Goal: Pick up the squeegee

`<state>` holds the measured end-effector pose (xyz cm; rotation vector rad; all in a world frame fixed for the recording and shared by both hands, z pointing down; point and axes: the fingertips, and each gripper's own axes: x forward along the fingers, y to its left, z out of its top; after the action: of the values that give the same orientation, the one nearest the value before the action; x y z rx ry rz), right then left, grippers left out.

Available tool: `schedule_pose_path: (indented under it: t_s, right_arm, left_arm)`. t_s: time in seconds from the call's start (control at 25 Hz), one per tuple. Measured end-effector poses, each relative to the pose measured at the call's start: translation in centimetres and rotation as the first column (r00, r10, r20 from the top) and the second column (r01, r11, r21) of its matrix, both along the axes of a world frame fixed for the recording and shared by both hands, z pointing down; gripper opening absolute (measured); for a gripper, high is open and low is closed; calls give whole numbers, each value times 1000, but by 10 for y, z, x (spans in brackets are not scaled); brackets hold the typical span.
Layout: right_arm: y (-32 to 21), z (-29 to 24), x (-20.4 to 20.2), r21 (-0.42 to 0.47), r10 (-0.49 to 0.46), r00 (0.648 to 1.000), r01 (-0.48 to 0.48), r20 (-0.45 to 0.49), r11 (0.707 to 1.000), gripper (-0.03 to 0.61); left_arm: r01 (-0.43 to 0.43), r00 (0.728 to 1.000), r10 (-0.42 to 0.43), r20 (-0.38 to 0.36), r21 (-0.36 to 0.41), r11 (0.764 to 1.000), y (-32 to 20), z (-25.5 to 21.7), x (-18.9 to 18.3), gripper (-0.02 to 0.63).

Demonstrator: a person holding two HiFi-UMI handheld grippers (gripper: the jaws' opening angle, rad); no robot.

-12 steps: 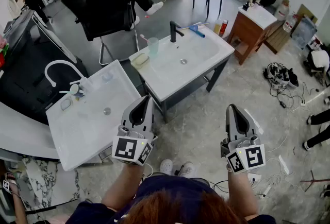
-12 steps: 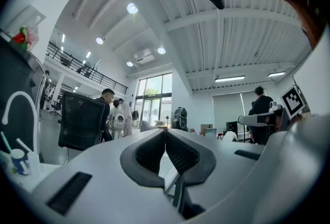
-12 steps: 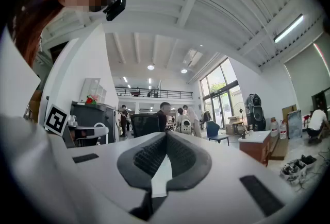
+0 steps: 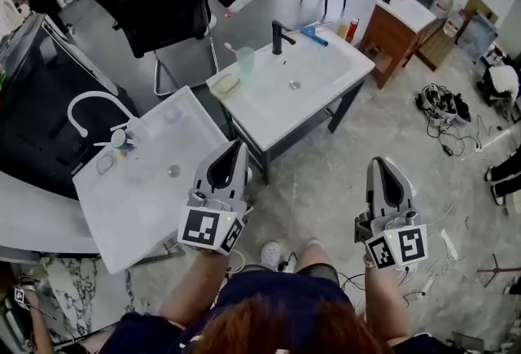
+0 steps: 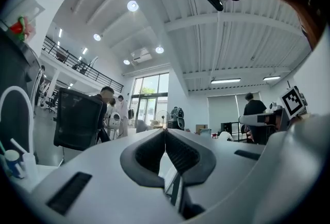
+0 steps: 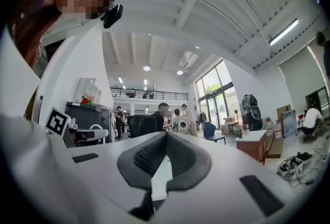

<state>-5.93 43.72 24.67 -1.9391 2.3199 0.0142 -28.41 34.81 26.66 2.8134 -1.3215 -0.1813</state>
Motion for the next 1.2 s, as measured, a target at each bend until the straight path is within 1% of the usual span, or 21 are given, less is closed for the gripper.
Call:
schedule_pose_path:
  t_s: [0.16, 0.28, 0.52, 0.68, 0.84, 0.96, 1.2]
  right_arm:
    - [-8, 5, -4, -14, -4, 1000, 4, -4, 1000, 15]
    - [-24, 6, -2, -12, -15, 1000, 15, 3, 1000, 15]
    - [-64, 2, 8, 0, -61, 998, 61, 0, 998, 15]
    - [-98, 4, 28, -9, -88, 996, 88, 12, 996, 15]
    - [-134, 4, 47, -14, -137, 990, 138, 7, 990, 16]
    - [-165, 2, 74, -5, -152, 988, 152, -2, 988, 17]
    - [-220, -4, 129, 23, -164, 986, 164, 10, 986, 15]
  left_arm:
    - [-2, 1000, 2, -1, -19, 1000, -9, 8, -4, 20]
    - [0, 1000, 0, -1, -18, 1000, -20, 10, -2, 20]
    - [27, 1000, -27, 7, -8, 1000, -52, 8, 13, 20]
    - [40, 999, -40, 21, -19, 999, -78, 10, 32, 20]
    - [78, 997, -78, 18, -21, 997, -109, 10, 53, 20]
    - [106, 994, -106, 21, -10, 994, -134, 7, 76, 20]
    - [165, 986, -165, 19, 4, 986, -178, 3, 115, 20]
